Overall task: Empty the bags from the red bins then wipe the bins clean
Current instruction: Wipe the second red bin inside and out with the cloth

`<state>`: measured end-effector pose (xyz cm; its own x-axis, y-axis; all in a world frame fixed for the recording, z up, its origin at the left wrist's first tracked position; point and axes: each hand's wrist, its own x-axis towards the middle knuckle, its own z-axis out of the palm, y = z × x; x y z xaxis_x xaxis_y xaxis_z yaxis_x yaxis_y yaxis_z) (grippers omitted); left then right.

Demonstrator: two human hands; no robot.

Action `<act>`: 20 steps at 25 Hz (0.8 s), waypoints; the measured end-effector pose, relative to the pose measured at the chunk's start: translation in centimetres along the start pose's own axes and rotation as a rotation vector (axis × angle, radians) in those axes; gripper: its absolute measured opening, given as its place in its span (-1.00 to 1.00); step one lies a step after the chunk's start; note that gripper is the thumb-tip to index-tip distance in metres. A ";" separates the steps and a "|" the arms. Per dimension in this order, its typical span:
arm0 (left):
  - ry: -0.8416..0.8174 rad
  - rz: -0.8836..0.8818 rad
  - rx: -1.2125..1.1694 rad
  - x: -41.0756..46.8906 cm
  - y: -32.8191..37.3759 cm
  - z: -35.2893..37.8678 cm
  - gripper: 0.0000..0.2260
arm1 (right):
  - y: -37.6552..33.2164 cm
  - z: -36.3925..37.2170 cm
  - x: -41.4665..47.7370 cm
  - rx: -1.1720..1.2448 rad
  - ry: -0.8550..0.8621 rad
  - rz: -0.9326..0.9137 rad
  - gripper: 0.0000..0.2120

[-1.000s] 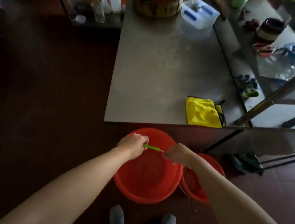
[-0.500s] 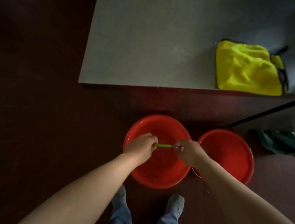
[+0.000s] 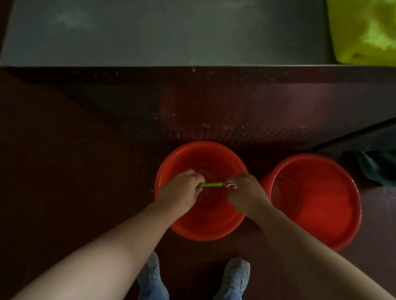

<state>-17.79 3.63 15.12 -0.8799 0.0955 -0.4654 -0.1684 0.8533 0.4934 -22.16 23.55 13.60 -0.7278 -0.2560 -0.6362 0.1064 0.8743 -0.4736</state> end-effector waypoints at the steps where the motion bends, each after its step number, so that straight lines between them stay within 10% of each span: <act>1: 0.008 0.000 -0.004 0.4 -0.1 0.1 -0.83 | 0.3 0.4 0.6 -0.001 0.029 -0.007 -0.46; 8: -0.071 0.011 -0.122 -0.6 -0.3 1.1 -0.74 | -0.1 0.8 0.1 0.095 -0.017 0.052 -0.65; 14: -0.642 -0.201 -0.146 -5.8 -1.8 4.1 -0.57 | 2.6 3.9 -4.2 -0.025 -0.459 0.277 -0.34; 20: -0.516 -0.208 -0.049 -6.7 -0.5 5.7 -0.52 | 4.2 2.7 -6.3 -0.117 -0.401 0.208 -0.45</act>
<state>-9.29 5.46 13.76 -0.4964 0.1769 -0.8499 -0.3461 0.8575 0.3806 -15.34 27.74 13.98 -0.3773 -0.1889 -0.9066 0.1283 0.9589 -0.2532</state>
